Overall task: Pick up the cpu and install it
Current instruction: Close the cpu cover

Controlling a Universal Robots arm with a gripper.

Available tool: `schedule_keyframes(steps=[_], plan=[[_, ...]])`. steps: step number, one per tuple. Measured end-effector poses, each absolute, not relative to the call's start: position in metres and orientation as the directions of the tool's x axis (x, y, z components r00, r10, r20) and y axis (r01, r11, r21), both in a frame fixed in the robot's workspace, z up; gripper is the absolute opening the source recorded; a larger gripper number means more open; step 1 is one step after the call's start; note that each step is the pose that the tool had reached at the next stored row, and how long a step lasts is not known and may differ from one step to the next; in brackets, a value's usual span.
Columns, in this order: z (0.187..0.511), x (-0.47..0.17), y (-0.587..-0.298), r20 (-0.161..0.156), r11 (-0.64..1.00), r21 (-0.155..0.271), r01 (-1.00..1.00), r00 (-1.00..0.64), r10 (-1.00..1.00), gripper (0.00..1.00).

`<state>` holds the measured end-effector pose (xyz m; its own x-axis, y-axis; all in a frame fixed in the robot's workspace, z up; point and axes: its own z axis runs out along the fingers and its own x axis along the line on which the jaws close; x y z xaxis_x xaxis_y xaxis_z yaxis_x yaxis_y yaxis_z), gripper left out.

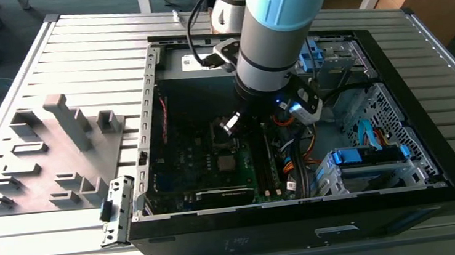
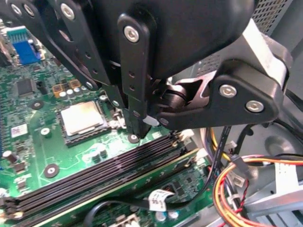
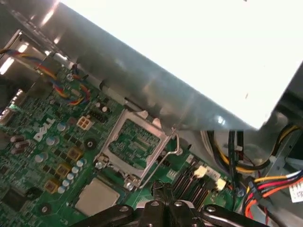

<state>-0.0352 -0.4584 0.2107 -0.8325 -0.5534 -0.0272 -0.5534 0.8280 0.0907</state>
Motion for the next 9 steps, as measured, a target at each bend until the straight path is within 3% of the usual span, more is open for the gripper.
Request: schedule_keyframes(steps=[9], plan=[[0.207, -0.041, -0.445, -0.029, 0.828, 0.092, -0.554, -0.832, -0.553, 0.11]])
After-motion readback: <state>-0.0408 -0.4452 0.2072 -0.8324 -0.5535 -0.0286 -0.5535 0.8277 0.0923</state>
